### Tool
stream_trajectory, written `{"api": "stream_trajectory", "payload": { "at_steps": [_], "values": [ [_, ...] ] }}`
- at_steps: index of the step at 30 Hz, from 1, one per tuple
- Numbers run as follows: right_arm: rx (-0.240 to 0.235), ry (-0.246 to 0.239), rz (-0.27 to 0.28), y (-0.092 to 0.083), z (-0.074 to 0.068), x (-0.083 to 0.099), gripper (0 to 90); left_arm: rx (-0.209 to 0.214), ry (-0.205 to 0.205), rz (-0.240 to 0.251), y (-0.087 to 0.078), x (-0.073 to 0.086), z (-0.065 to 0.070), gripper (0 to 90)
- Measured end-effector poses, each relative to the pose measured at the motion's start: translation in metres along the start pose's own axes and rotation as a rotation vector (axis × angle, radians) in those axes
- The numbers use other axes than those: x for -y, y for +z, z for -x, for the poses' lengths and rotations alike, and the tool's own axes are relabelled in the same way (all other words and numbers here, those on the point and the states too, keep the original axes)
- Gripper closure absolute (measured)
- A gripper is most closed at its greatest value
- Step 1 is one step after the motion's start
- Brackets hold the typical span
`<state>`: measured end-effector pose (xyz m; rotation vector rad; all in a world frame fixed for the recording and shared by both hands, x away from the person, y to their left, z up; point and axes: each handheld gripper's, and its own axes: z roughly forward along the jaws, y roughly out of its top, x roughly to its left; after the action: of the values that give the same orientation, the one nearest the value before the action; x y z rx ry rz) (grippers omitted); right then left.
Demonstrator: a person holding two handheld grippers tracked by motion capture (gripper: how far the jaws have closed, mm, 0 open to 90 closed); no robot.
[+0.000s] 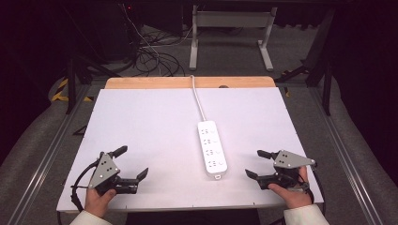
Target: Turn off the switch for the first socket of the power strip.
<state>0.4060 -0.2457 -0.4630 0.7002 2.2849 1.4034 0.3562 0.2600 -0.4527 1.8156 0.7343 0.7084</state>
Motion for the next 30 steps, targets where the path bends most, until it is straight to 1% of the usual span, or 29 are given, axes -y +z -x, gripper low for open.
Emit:
{"api": "stream_trajectory", "payload": {
  "at_steps": [2,3,6,8,9,10,11,13,15,18,19,23,25,26,29,30],
  "values": [
    [0.001,0.0,0.0,0.0,0.0,0.0,18.7,-0.006,0.019,-0.003,0.0,0.0,0.0,2.2],
    [0.001,0.0,0.0,0.0,0.0,0.0,18.7,-0.005,0.022,-0.006,0.0,0.0,0.001,2.2],
    [0.003,-0.003,-0.006,0.0,-0.001,-0.001,18.7,0.002,0.018,-0.007,0.001,0.0,0.002,2.3],
    [0.005,-0.004,-0.008,0.0,-0.001,-0.001,18.7,0.005,0.002,-0.005,0.001,0.0,0.002,2.2],
    [0.006,-0.002,-0.007,0.001,-0.001,-0.001,18.7,0.006,0.003,-0.008,0.001,0.0,0.001,2.2],
    [0.006,-0.002,-0.007,0.001,-0.001,-0.001,18.7,0.007,-0.009,-0.008,0.001,0.001,0.001,2.2],
    [0.005,-0.002,-0.009,0.001,-0.001,-0.002,18.7,0.007,-0.007,-0.011,0.001,0.001,0.0,2.2],
    [0.003,-0.001,-0.012,0.001,-0.002,-0.002,19.1,0.008,-0.029,-0.01,0.001,0.002,0.0,2.2],
    [0.002,-0.005,-0.013,0.001,-0.002,-0.002,19.2,0.002,-0.022,-0.007,0.001,0.002,-0.001,2.2],
    [0.002,-0.008,-0.016,0.002,-0.002,-0.003,19.5,0.005,-0.029,-0.005,0.0,0.002,0.0,2.2],
    [0.002,-0.008,-0.015,0.002,-0.003,-0.003,19.9,0.004,-0.023,-0.006,0.0,0.002,-0.001,2.2],
    [0.004,-0.017,-0.017,0.001,-0.002,-0.005,20.3,-0.007,-0.024,-0.002,0.001,0.002,0.0,2.2],
    [0.004,-0.033,-0.037,0.001,-0.002,-0.01,21.7,-0.011,-0.023,-0.001,0.001,0.002,0.001,2.3],
    [0.004,-0.033,-0.037,0.001,-0.002,-0.01,21.7,-0.012,-0.024,-0.001,0.001,0.002,0.001,2.3],
    [0.005,-0.055,-0.09,0.005,-0.002,-0.018,23.2,-0.017,-0.021,-0.003,0.0,0.002,0.001,2.3],
    [0.005,-0.055,-0.09,0.005,-0.002,-0.018,23.2,-0.018,-0.02,-0.003,0.0,0.002,0.001,2.3]
  ]
}}
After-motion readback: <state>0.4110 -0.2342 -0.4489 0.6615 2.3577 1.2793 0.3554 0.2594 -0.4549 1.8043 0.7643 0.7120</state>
